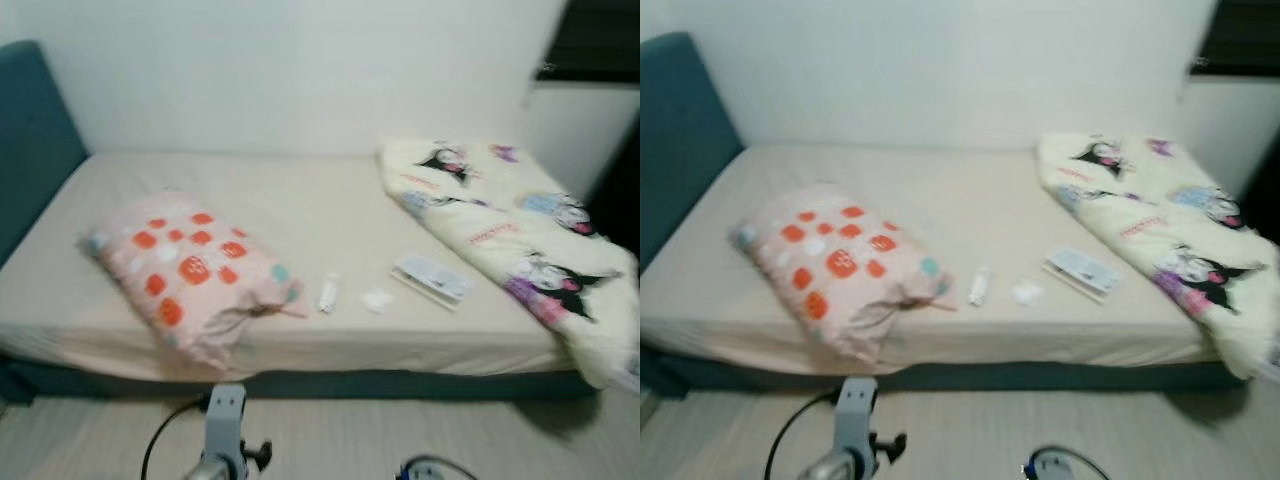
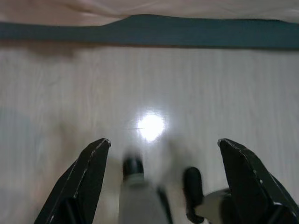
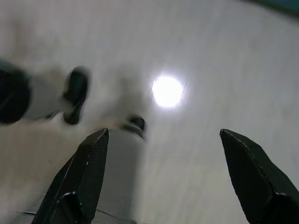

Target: Clean up the room

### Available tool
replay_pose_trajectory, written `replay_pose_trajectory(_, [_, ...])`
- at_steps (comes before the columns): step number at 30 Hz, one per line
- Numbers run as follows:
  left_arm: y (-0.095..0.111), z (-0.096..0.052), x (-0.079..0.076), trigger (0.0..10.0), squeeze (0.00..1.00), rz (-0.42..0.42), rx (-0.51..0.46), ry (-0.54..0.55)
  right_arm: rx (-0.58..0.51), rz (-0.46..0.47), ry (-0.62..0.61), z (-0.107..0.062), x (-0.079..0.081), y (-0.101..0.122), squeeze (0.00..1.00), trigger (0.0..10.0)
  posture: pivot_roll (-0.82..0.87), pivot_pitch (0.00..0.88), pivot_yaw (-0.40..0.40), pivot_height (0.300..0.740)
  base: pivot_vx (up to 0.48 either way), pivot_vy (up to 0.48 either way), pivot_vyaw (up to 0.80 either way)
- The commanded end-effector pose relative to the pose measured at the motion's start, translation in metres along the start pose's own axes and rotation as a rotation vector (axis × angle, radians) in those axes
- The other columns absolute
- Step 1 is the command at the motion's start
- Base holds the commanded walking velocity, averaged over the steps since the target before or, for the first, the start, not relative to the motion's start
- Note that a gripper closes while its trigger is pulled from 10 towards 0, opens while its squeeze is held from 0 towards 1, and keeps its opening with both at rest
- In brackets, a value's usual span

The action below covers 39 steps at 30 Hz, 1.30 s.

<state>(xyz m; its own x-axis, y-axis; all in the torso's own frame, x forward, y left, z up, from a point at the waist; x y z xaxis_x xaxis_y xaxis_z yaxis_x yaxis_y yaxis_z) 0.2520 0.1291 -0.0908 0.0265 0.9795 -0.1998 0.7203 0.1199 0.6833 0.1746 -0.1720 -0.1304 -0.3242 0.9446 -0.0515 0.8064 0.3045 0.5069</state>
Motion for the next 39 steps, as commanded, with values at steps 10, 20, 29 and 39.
replay_pose_trajectory(10, [0.024,0.004,-0.010,10.0,0.00,-0.069,-0.076,-0.041,0.035,0.019,-0.054,0.000,0.000,-0.006,0.00,10.0,-0.07,0.053,0.001,0.740,0.480,0.000,0.16])
replay_pose_trajectory(20, [0.080,0.003,0.029,10.0,0.00,-0.246,-0.238,0.145,0.031,0.047,-0.056,0.000,0.001,-0.008,0.00,10.0,-0.08,0.057,0.016,0.740,0.144,0.000,0.00])
replay_pose_trajectory(29, [0.097,-0.001,0.043,10.0,0.00,-0.267,-0.288,0.189,0.032,0.061,-0.057,0.000,0.003,-0.009,0.00,10.0,-0.08,0.060,0.023,0.740,0.000,0.000,0.00])
replay_pose_trajectory(39, [0.109,-0.001,0.042,10.0,0.00,-0.300,-0.317,0.202,0.031,0.088,-0.067,0.000,0.003,-0.010,0.00,10.0,-0.09,0.061,0.031,0.740,0.000,0.000,-0.28])
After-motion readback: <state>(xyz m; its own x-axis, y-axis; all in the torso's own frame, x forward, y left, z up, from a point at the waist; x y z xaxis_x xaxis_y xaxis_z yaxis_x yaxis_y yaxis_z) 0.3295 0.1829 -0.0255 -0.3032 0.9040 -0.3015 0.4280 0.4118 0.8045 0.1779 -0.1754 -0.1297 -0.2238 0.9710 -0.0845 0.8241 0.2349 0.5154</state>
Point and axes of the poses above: a point about 5 cm out from each wrist's last joint towards the gripper, its own z axis pointing out of the wrist towards the gripper, its own y axis along the axis of the wrist's last joint, x = y × z, the point moved 4 cm from there along z, pointing out of the wrist towards the gripper, and after that the axes turned 4 degrees about -z, right-handed, at the moved point
